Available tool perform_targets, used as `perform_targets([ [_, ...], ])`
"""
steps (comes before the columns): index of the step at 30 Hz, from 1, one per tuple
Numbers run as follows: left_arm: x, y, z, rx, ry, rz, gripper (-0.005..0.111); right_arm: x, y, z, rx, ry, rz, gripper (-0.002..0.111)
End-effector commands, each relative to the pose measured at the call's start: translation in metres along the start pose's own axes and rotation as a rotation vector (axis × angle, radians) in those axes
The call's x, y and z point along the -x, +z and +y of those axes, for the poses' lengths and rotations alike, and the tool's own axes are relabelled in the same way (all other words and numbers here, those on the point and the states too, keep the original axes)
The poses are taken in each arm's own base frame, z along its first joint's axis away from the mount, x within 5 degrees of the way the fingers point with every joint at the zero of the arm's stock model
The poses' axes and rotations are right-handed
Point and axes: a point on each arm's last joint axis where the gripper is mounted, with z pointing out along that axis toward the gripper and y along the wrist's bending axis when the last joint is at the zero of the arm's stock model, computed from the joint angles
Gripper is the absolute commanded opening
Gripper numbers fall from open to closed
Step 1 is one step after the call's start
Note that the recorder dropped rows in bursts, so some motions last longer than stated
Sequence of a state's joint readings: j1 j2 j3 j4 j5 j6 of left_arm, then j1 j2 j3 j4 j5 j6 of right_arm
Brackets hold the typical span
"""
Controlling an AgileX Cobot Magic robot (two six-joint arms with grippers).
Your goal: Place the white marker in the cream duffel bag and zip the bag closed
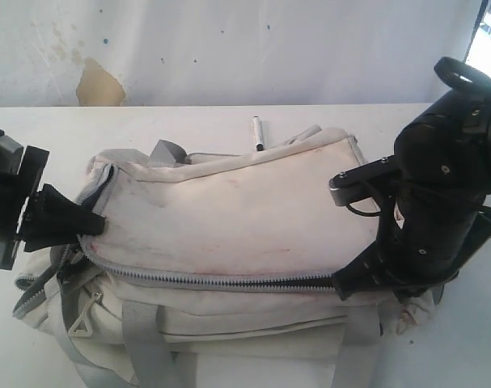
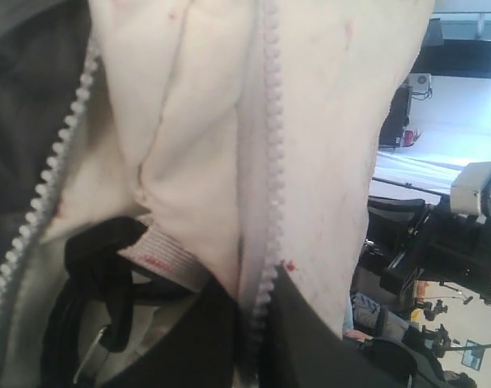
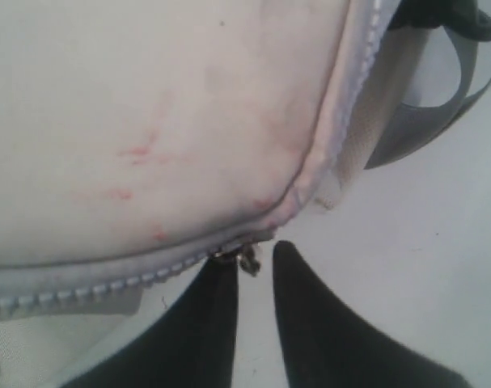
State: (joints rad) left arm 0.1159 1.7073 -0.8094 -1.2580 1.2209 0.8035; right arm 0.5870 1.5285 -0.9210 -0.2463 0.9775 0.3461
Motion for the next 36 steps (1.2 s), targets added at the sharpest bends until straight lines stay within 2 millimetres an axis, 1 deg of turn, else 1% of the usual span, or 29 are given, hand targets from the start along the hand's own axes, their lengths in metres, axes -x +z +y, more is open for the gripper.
perform_targets([
  [1,0.000,-0.001,0.000,0.001,0.034,-0.004,0.000,0.000,-0.002,-0.002,0.021,0.009,-0.016,0.037],
  [2,0.000,-0.001,0.000,0.004,0.040,0.000,0.001,0.000,-0.002,-0.001,0.030,0.004,-0.014,0.040],
  [4,-0.001,-0.001,0.001,0.012,0.045,0.009,0.007,0.000,-0.004,0.002,0.065,-0.007,-0.010,0.043],
  [7,-0.002,-0.001,0.002,0.024,0.051,0.022,0.027,0.001,-0.011,0.008,0.141,-0.016,-0.012,0.043],
  [10,-0.002,-0.001,0.002,0.024,0.051,0.022,0.047,0.002,-0.023,0.011,0.207,-0.029,-0.044,0.043],
  [13,-0.002,-0.001,0.002,0.022,0.050,0.019,0.063,0.003,-0.035,0.010,0.232,-0.050,-0.088,0.043],
  [15,-0.001,-0.002,0.001,0.022,0.055,0.016,0.070,0.000,-0.042,0.008,0.233,-0.072,-0.107,0.043],
  [17,0.000,-0.003,-0.001,0.028,0.070,0.016,0.073,-0.003,-0.049,0.006,0.232,-0.100,-0.109,0.043],
  [21,0.005,-0.008,-0.008,0.065,0.089,0.026,0.074,-0.010,-0.059,0.003,0.228,-0.128,-0.085,0.043],
  [26,0.012,-0.019,-0.011,0.222,0.075,0.031,0.074,-0.013,-0.068,0.001,0.237,-0.123,-0.120,0.043],
  [29,0.014,-0.025,-0.021,0.237,0.095,0.012,0.074,-0.010,-0.070,0.005,0.288,-0.122,-0.163,0.043],
  [34,0.019,-0.034,-0.037,0.252,0.147,-0.052,0.074,-0.005,-0.077,0.019,0.437,-0.218,-0.259,0.043],
  [36,0.020,-0.036,-0.040,0.263,0.158,-0.071,0.074,-0.002,-0.080,0.023,0.482,-0.243,-0.306,0.043],
])
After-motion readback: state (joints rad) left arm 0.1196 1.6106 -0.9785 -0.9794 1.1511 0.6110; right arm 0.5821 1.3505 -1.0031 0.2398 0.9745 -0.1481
